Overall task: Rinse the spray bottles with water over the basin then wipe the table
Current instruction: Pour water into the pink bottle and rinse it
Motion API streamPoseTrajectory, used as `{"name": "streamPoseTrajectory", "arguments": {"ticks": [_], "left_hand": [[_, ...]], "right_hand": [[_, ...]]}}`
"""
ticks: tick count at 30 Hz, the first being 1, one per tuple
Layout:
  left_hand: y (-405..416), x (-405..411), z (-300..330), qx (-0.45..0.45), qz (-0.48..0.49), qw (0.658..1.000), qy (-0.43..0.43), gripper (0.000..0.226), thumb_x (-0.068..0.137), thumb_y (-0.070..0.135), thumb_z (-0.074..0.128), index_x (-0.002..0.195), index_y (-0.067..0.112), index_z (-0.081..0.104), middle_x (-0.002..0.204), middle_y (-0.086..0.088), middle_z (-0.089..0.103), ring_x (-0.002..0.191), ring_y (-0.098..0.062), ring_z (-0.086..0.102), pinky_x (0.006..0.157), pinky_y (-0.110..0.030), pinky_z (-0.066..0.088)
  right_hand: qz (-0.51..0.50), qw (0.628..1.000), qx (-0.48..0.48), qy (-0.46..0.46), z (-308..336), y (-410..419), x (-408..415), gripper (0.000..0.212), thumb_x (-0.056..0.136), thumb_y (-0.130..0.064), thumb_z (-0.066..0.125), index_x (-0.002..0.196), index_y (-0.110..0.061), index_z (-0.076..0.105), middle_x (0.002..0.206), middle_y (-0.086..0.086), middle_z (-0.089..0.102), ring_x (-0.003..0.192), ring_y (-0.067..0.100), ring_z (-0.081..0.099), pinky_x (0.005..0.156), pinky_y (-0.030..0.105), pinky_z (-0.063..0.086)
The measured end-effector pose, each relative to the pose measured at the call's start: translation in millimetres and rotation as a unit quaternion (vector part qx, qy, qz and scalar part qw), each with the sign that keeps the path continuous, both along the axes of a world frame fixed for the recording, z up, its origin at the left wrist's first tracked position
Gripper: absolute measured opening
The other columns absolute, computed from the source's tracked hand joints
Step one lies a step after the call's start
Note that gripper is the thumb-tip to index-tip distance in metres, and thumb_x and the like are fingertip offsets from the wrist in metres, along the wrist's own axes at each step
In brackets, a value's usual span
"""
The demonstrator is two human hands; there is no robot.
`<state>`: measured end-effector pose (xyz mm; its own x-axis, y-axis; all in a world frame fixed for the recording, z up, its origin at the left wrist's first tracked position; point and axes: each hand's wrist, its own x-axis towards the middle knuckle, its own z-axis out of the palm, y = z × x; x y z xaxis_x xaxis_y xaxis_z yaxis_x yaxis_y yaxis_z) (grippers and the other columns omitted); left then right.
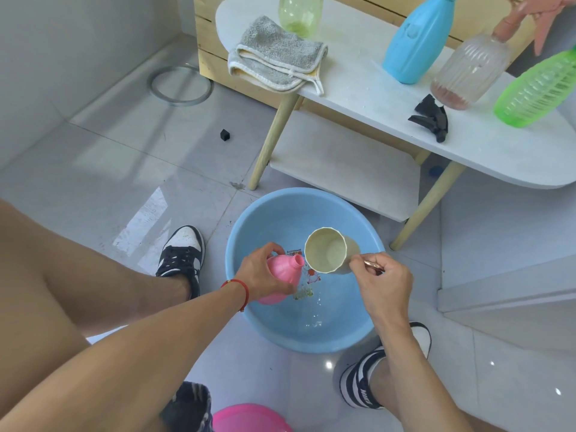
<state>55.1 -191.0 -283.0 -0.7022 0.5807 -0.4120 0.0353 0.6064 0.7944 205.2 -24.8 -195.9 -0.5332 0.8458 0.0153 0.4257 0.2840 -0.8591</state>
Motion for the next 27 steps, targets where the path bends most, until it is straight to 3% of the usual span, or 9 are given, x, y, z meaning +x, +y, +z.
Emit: {"name": "streamPoseTrajectory", "arguments": {"ticks": [2,5,10,27], "left_hand": [[0.4,-0.8,-0.4,0.001,-0.002,1.000,-0.001,0.061,0.056,0.044,0.092,0.105,0.042,0.056,0.108,0.011,0.060,0.094,-0.012,0.065,0.074,-0.031,0.059],[1.5,-1.0,0.6,-0.001,-0.009,1.000,-0.007,0.064,0.055,0.039,0.093,0.107,0.041,0.056,0.109,0.010,0.059,0.096,-0.016,0.064,0.073,-0.031,0.059],[2.1,-0.7,1.1,-0.009,-0.017,1.000,-0.005,0.068,0.055,0.039,0.094,0.111,0.042,0.056,0.113,0.008,0.058,0.099,-0.018,0.063,0.076,-0.035,0.060],[1.4,-0.2,0.2,-0.020,-0.029,0.999,-0.005,0.071,0.054,0.039,0.094,0.115,0.039,0.057,0.116,0.006,0.057,0.104,-0.020,0.061,0.079,-0.035,0.058]], "right_hand": [[0.015,0.998,0.052,-0.011,-0.7,0.2,-0.7,0.026,0.080,-0.009,0.076,0.059,-0.003,0.062,0.059,0.004,0.058,0.059,0.013,0.055,0.060,0.023,0.047],[0.026,0.994,0.109,-0.018,-1.6,1.3,-1.2,0.032,0.079,-0.008,0.076,0.055,-0.005,0.056,0.059,0.004,0.057,0.067,0.019,0.062,0.065,0.034,0.052],[0.045,0.987,0.151,-0.021,0.9,-0.5,-0.5,0.041,0.080,-0.006,0.075,0.052,-0.012,0.045,0.058,-0.003,0.056,0.075,0.021,0.068,0.067,0.039,0.054],[0.063,0.966,0.246,-0.037,3.1,3.0,-1.5,0.037,0.078,-0.002,0.077,0.055,-0.004,0.048,0.064,0.004,0.059,0.072,0.026,0.058,0.065,0.038,0.048]]}}
